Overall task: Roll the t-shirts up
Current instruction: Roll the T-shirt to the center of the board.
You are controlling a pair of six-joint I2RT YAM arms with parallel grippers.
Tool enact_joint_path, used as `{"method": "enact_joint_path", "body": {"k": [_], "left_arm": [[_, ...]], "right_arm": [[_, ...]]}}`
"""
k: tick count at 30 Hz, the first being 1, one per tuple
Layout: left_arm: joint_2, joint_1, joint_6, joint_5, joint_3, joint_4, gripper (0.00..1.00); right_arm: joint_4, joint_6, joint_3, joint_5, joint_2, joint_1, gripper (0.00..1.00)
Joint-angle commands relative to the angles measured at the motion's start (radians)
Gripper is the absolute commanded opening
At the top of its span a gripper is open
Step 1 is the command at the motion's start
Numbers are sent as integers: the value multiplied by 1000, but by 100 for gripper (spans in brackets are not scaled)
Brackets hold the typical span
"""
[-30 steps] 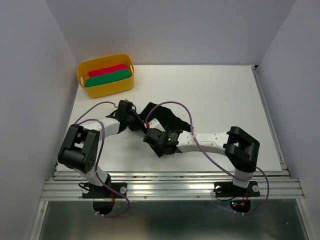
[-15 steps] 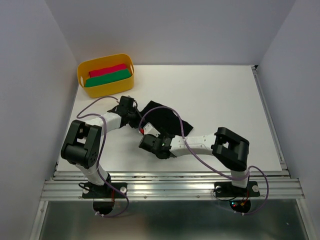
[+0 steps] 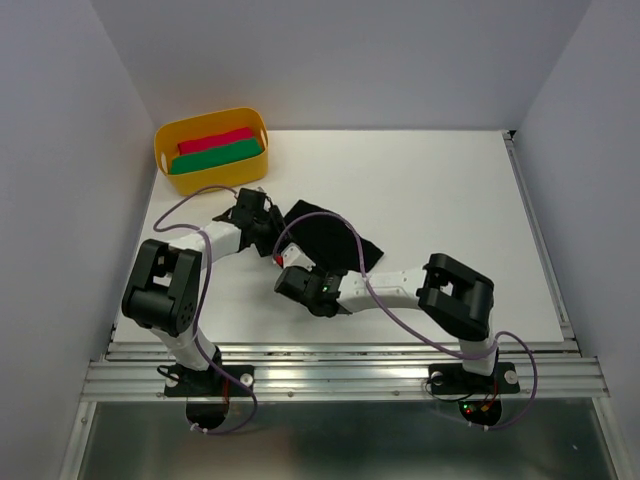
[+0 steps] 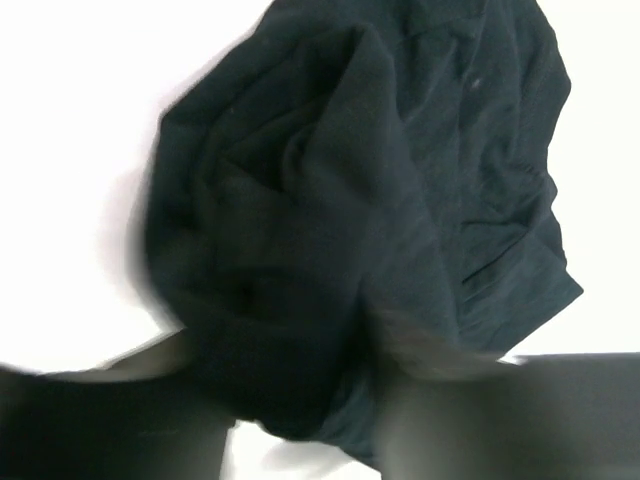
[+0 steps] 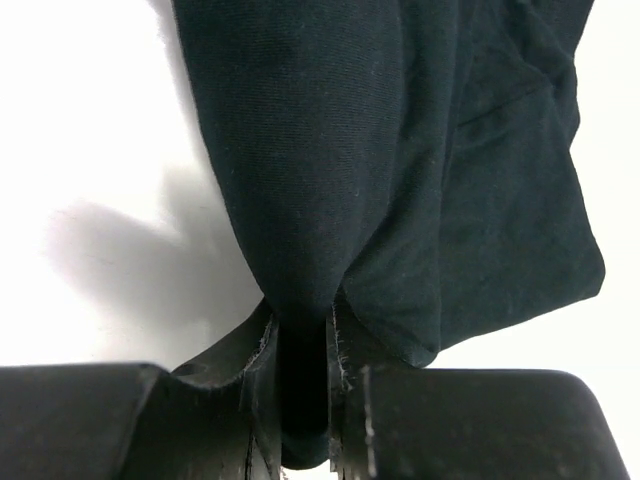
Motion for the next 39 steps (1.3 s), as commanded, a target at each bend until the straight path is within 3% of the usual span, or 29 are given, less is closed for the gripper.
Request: {"method": "enact_joint_path", "body": {"k": [1,11,18,26,39], "left_arm": [[-45,8,105,1,76,-94,72],[-263,54,228,-80,219,-335,75],[-360,98,263,-60,222,-403,75],[-414,98,250,15,115,-348,74],[-314,83,245,144,60,-182,71]], "right_arm": [[68,52,0,-183,-87,-22,1],[100,189,-11,-645,-188,-183,1],[178,290,-49,-972,-219,-305,1],[308,428,-98,-1349,-191,-457,1],[326,453,-117,-1665,-102,-618,2]]}}
